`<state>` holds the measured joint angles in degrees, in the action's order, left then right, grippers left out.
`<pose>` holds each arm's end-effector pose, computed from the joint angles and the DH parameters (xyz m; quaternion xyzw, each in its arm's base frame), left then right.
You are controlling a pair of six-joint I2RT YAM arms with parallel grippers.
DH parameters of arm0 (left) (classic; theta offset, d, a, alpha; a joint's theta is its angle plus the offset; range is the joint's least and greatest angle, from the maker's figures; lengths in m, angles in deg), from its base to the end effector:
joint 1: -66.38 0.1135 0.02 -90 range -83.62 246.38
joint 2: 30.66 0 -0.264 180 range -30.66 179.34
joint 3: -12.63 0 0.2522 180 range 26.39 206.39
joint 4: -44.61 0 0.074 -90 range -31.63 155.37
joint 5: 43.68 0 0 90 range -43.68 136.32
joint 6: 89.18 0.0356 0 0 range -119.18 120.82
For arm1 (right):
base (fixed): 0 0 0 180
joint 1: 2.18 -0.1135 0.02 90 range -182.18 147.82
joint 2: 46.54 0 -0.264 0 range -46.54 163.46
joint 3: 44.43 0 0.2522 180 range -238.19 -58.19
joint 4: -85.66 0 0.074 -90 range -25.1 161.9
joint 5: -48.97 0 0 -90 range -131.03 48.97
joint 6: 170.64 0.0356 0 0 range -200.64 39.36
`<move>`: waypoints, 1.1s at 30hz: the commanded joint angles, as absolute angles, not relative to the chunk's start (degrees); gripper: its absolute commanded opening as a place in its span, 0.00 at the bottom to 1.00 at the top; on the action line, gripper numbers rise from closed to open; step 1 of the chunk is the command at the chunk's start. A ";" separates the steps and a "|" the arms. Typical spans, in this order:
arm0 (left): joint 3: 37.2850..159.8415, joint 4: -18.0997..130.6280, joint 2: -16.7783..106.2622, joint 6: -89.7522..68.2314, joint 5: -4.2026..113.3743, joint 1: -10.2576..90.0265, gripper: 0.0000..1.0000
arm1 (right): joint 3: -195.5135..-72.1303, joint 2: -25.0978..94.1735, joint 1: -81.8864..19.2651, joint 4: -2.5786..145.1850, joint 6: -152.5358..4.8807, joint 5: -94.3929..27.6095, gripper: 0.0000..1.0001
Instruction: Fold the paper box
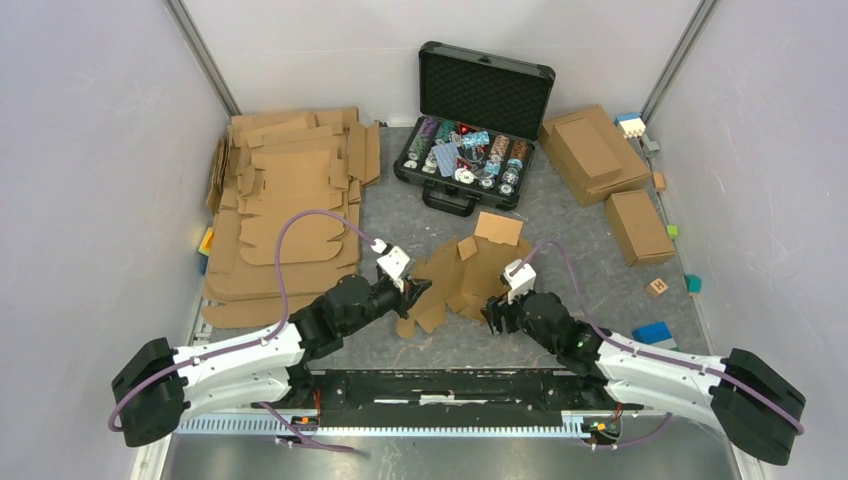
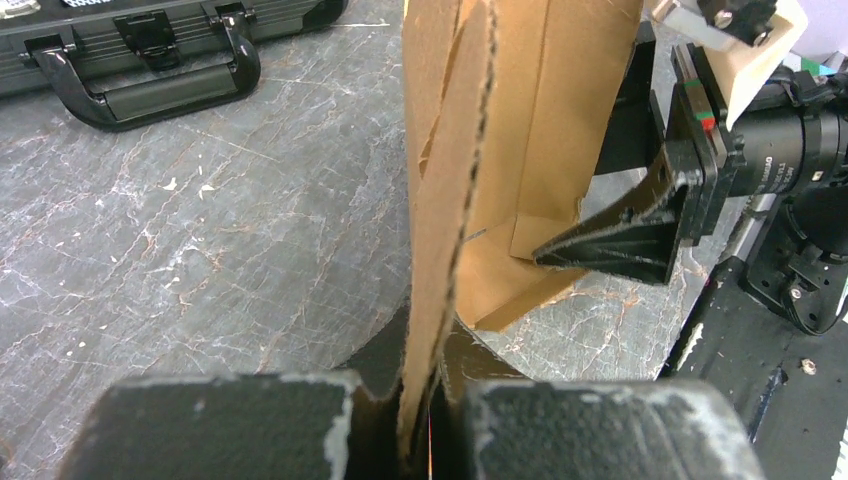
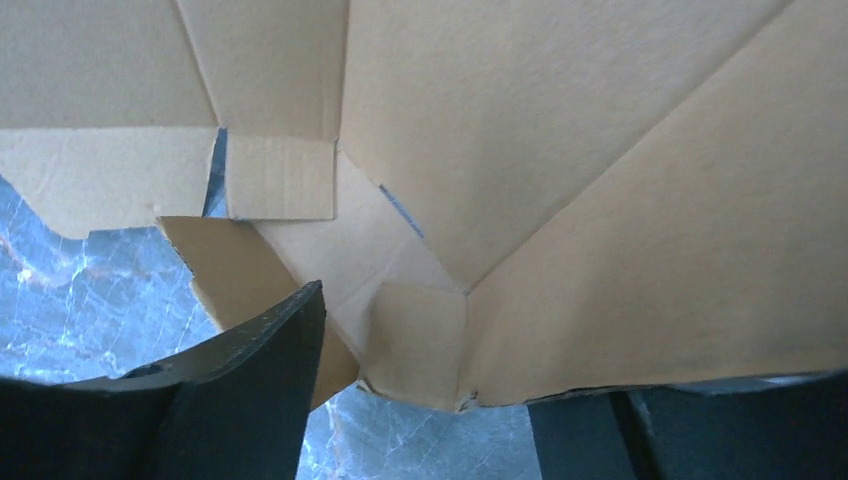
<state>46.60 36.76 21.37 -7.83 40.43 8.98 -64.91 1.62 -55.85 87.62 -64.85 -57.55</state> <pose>0.1135 -0.1708 0.2240 0.2862 0.7115 -0.3160 0.5585 0.1057 0.1267 0.1461 -0.1997 0.8174 0.2000 0.5020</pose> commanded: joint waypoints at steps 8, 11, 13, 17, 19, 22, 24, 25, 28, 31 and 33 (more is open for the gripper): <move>47.49 32.84 21.63 -7.62 39.27 8.51 0.04 | -67.63 3.36 -62.60 84.92 -65.49 -59.80 0.90; 47.10 32.66 21.17 -8.08 40.20 8.51 0.04 | -67.99 3.86 -62.91 84.73 -65.62 -60.52 0.88; 46.49 32.25 21.00 -8.64 40.26 8.52 0.04 | -68.60 4.29 -63.04 84.66 -65.16 -60.65 0.84; 45.16 31.08 20.69 -9.84 40.49 8.42 0.04 | -70.85 5.89 -63.51 83.24 -62.64 -64.55 0.75; 44.66 30.64 20.49 -10.23 40.60 8.39 0.04 | -71.48 6.60 -63.86 83.69 -61.80 -66.03 0.72; 44.41 30.41 20.68 -10.34 40.59 8.26 0.04 | -71.94 7.46 -64.41 84.90 -61.05 -66.89 0.70; 44.33 30.34 20.92 -10.27 40.52 8.14 0.04 | -72.57 8.23 -64.50 84.91 -60.61 -67.70 0.64; 44.32 30.42 21.01 -10.26 40.59 8.13 0.04 | -72.77 8.61 -64.51 84.90 -60.42 -67.99 0.62; 44.19 30.42 21.11 -10.34 40.57 7.97 0.04 | -72.57 9.32 -64.50 86.13 -59.80 -67.58 0.57; 43.90 30.41 20.71 -10.36 40.19 7.98 0.04 | -71.19 8.31 -64.50 88.29 -58.71 -66.62 0.61; 43.88 30.37 20.58 -10.34 40.16 7.87 0.04 | -70.37 7.07 -64.50 89.08 -57.79 -66.04 0.64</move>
